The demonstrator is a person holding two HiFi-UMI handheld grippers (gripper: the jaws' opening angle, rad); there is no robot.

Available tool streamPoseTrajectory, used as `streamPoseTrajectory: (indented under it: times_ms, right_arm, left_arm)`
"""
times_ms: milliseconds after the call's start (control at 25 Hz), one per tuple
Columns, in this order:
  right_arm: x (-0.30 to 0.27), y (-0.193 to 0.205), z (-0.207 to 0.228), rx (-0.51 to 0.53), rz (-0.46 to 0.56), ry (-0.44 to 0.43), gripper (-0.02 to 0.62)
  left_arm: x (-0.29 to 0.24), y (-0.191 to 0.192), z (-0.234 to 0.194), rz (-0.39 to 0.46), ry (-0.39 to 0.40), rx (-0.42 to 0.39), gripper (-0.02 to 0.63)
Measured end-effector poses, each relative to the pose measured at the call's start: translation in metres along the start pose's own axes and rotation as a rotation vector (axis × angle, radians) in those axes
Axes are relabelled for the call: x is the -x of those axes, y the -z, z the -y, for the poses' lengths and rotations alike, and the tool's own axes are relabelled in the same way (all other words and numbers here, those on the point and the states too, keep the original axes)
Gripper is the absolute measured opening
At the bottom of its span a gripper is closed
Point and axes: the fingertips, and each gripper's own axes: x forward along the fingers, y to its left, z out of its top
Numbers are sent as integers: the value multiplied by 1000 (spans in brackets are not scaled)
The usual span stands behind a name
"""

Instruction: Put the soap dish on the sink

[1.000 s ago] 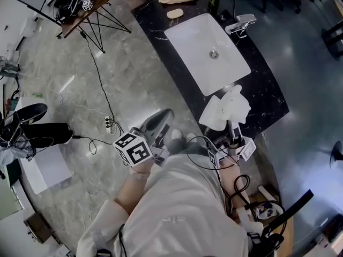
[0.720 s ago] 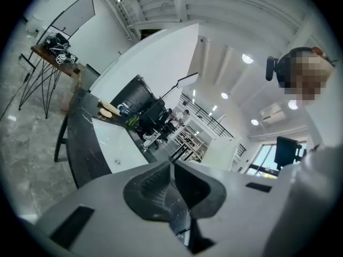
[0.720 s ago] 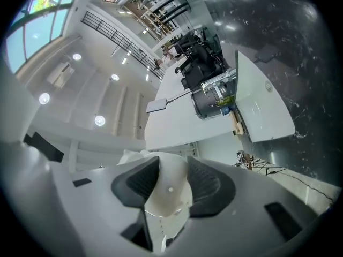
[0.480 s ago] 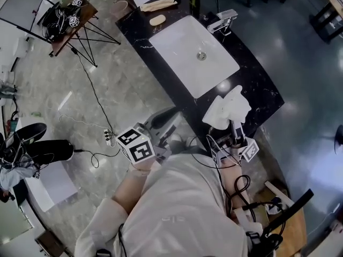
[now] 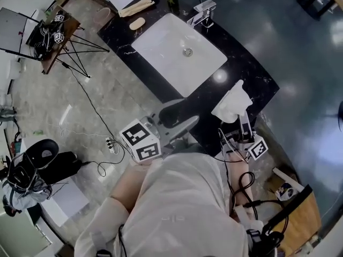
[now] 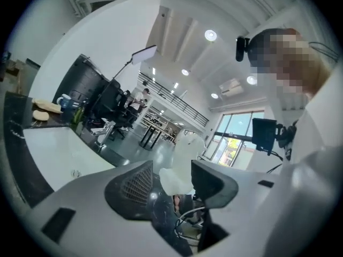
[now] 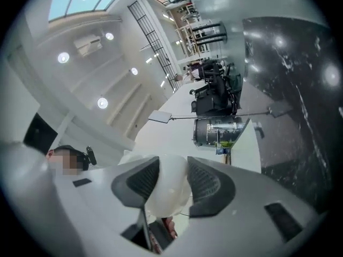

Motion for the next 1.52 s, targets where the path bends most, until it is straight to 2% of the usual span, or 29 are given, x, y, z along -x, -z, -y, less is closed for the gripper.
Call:
streamPoseTrajectory:
  times_ms: [240,400,520,640,760,960,1200,1320,1440,1520]
  right_arm:
    - [14,-22,-3,235,-24,71,176]
    - [22,-25,-4,355,-53,115,176]
    - [22,-24,-2,510,-97,177,176]
    - [19,-18,2,680,-164,234,176]
    - [18,-15,9,810,-204,281,176]
    - [17,-5,28,1054,-272,343,176]
    - [21,26,49,1443,-426,358,176]
    - [19,43,53,1536,-439,326,176]
    - [32,55,74,1645,-571,338,175]
    - [38,59,81,1661,-602,347,175]
  left_arm:
    - [-35,17,28,-119,161,-163,264]
    - [-50,31,31,-158,183,-158,272]
    - [-55,38,24,-172,178,-145,273]
    - [-59,49,11,-200,153,-163,273]
    - [-64,66,-8,-237,116,-191,276]
    - [-67,107,-49,-344,62,-247,278]
    - [-63,165,-90,-493,-43,-197,277]
    - [-56,183,-103,-533,-93,-174,276]
    - [-49,192,-112,-540,-137,-141,276]
    - [-48,196,-114,-541,-151,-133,276]
